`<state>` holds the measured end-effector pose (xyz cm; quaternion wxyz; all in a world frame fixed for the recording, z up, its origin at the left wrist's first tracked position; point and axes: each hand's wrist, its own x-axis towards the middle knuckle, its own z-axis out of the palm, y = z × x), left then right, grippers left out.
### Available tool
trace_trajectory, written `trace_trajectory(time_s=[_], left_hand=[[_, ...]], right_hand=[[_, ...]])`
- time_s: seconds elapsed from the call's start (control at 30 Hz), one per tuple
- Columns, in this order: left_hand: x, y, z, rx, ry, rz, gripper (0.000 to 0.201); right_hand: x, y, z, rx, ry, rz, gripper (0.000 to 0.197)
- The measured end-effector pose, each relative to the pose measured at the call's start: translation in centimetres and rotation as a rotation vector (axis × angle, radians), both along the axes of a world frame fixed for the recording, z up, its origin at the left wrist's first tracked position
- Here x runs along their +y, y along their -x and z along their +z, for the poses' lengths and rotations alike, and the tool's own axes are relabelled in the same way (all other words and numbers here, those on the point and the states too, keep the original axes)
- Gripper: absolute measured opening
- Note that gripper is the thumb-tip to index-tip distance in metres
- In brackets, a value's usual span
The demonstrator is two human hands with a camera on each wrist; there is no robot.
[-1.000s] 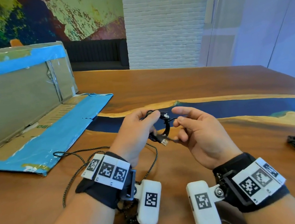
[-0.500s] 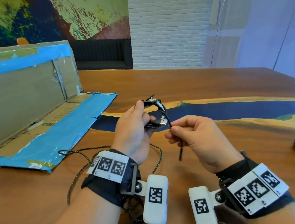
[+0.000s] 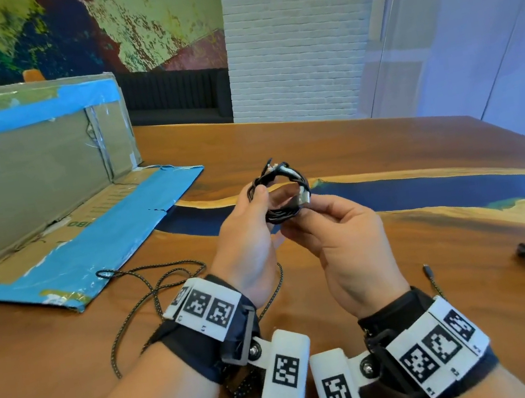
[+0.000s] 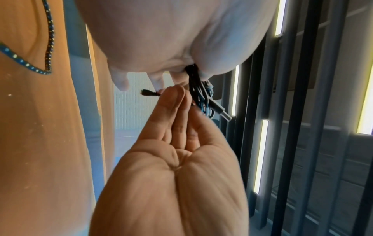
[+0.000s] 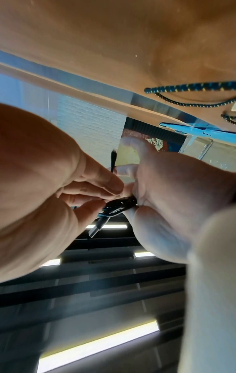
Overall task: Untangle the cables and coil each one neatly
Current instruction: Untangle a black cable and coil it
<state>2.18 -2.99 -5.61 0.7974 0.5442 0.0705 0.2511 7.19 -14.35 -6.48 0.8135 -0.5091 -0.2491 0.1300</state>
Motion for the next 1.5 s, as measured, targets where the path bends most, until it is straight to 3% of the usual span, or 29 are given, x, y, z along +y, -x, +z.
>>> trace_trajectory(time_s=[0.23, 0.37, 0.57, 0.73, 0.9, 1.07, 1.27, 1.5], left_hand=[[0.1, -0.1, -0.2, 0.007, -0.113, 0.063, 0.028], [-0.4, 0.0, -0.3, 0.027, -0.146, -0.007, 0.029], [-0.1, 0.2, -0.1, 0.060, -0.148, 0.012, 0.032], [0.9, -0.4, -0.3, 0.073, -0.081, 0.170, 0.010], [1.0, -0.7, -0.8, 0.067, -0.099, 0.303, 0.031], [1.6, -0.5, -1.1, 0.102, -0.142, 0.200, 0.045], [1.6, -0.5, -1.2, 0.199, -0.198, 0.133, 0.030], [1.5, -0.3, -1.0, 0.205, -0.146, 0.079, 0.029]], right_hand=[[0.2, -0.2, -0.1, -0.008, -0.024, 0.041, 0.054], [0.0, -0.7, 0.2, 0.084, -0.071, 0.012, 0.017], [-0.7, -1.1, 0.7, 0.141, -0.130, 0.162, 0.022], [-0.5, -1.2, 0.2, 0.193, -0.118, 0.171, 0.013], [-0.5, -1.1, 0.1, 0.160, -0.085, 0.202, 0.018], [-0.8, -1.3, 0.1, 0.078, -0.068, 0.261, 0.019], [-1.3, -2.2, -0.2, -0.117, 0.088, 0.177, 0.021], [-1.6, -2.4, -0.4, -0.182, 0.159, 0.144, 0.026]])
